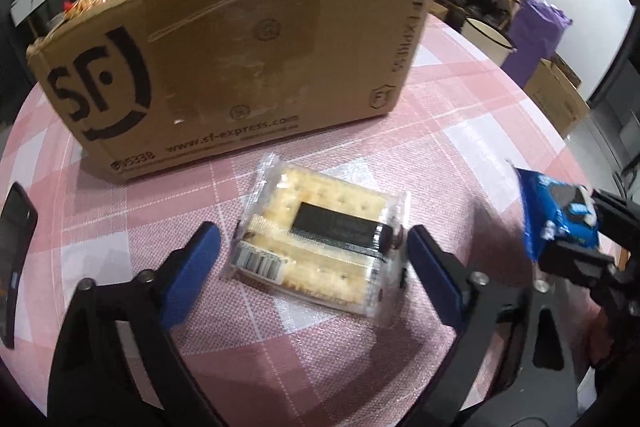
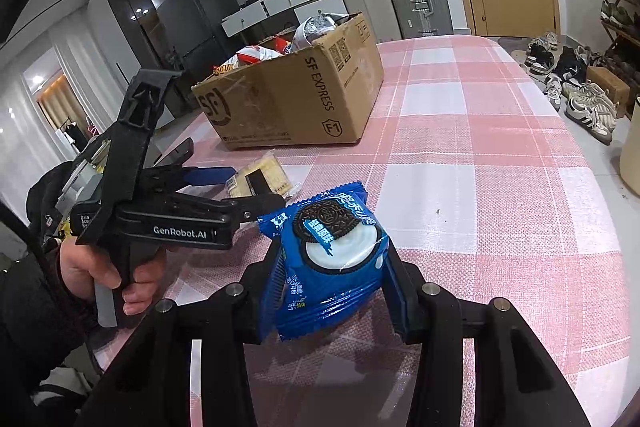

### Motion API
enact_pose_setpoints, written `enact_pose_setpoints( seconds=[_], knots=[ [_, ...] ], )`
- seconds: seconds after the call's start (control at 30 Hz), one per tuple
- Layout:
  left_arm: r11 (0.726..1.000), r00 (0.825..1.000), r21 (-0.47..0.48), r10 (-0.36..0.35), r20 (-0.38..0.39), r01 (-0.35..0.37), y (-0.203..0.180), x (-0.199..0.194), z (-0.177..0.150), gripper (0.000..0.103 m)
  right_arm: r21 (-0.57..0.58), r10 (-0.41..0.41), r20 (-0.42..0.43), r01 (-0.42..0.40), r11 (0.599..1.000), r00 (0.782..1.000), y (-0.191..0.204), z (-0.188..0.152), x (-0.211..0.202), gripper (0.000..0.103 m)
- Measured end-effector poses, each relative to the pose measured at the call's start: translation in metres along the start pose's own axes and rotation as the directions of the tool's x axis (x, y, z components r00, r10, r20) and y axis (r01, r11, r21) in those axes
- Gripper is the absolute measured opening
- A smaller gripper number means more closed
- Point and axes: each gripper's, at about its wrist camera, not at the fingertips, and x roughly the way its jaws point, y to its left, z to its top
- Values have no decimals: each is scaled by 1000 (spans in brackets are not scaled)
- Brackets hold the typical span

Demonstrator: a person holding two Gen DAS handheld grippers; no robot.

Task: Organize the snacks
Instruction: 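Lift the Oreo pack with the right tool while the left tool grasps the cracker pack, then carry the cracker pack and Oreo pack over the box with both tools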

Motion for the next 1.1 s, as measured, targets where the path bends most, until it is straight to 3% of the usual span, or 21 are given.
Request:
enact_pose_setpoints(
  seconds=[0.13,0.2,0.43,0.6,0.83,1.1],
  knots=[
    [1000,1000,14,-1,-5,1,-1,-3,7,76,9,-5,1,5,1000,1000,0,-1,-1,45],
    [1000,1000,9,-16,-15,16,-3,-5,10,65,11,-5,2,5,1000,1000,1,-2,-1,45],
    [1000,1000,-1,-21,-12,21,-14,-13,17,64,7,-11,6,11,1000,1000,7,-1,-7,45],
    [1000,1000,12,-22,22,22,-24,-35,-3,64,-1,-29,22,29,1000,999,13,1,-18,45],
    [1000,994,-1,-31,101,31,-34,-92,-21,64,-16,-35,53,36,999,998,30,7,-36,45],
    [998,983,-39,-33,181,41,-10,-168,-60,64,-71,-16,91,22,997,996,63,20,-56,45]
  ],
)
